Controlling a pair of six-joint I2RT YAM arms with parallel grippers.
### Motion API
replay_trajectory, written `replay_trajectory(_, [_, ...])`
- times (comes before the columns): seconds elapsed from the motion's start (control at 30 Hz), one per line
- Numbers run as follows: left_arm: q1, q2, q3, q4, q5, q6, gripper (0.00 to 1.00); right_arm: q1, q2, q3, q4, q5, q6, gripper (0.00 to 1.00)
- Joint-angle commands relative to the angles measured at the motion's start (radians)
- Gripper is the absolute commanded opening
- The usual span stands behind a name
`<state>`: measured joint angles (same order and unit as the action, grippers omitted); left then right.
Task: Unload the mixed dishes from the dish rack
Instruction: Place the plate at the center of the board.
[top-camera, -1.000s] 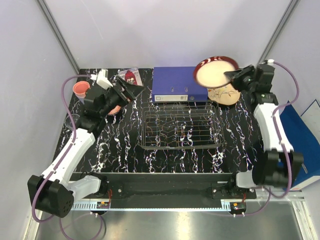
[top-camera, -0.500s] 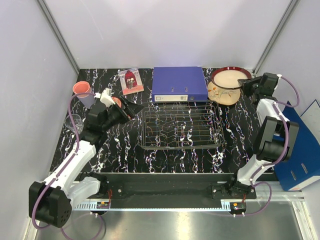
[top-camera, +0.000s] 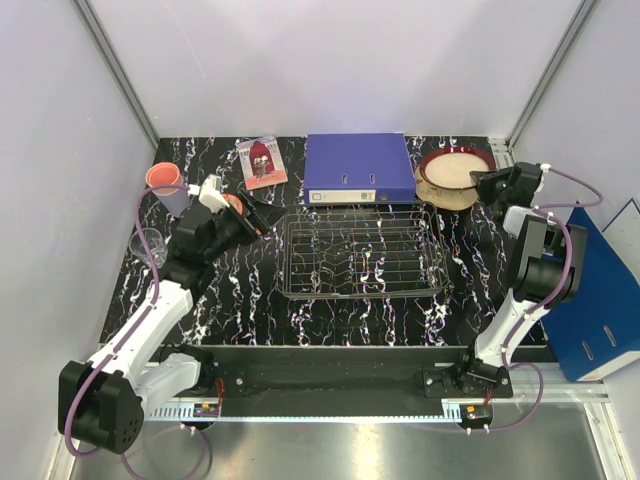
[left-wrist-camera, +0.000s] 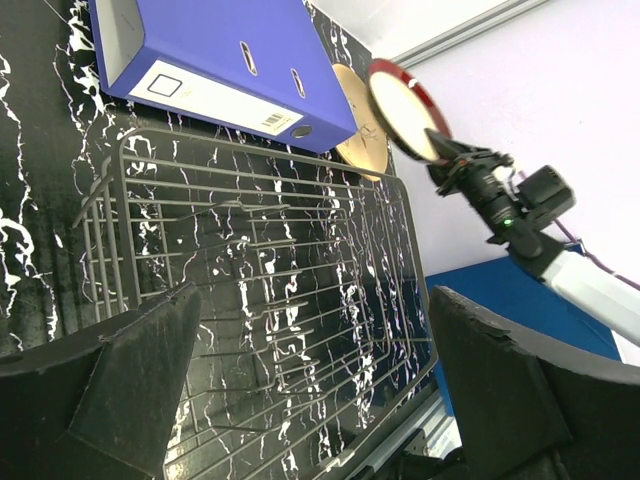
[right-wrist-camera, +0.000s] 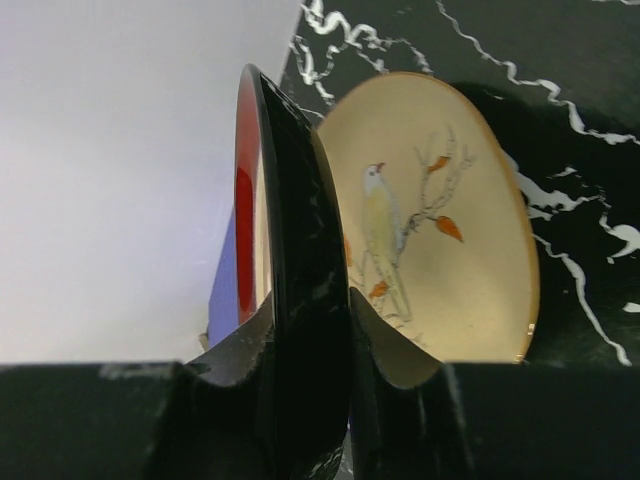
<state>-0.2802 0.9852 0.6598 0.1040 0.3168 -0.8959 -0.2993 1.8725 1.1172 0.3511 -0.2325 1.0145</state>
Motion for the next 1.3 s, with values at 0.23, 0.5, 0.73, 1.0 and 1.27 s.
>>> replay_trajectory(0.23, [-0.005,0.036,-0.022,0.115,0.013,-0.034,0.98,0.006,0.063,-0.007,0.229,-0.060,0.041,0.00])
replay_trajectory(0.5, [-0.008,0.041,-0.031,0.111,0.007,-0.035,0.98,0.014,0.131,0.047,0.178,-0.102,0.029,0.00])
replay_trajectory(0.73, [-0.011,0.052,-0.029,0.108,0.005,-0.038,0.98,0.023,0.168,0.105,0.101,-0.111,0.007,0.00])
replay_trajectory(1.0, [-0.011,0.067,-0.028,0.103,0.011,-0.040,0.98,0.023,0.174,0.135,0.032,-0.097,-0.020,0.19])
replay_trajectory(1.27, [-0.011,0.073,-0.026,0.083,0.015,-0.041,0.98,0.023,0.143,0.144,-0.049,-0.061,-0.040,0.62])
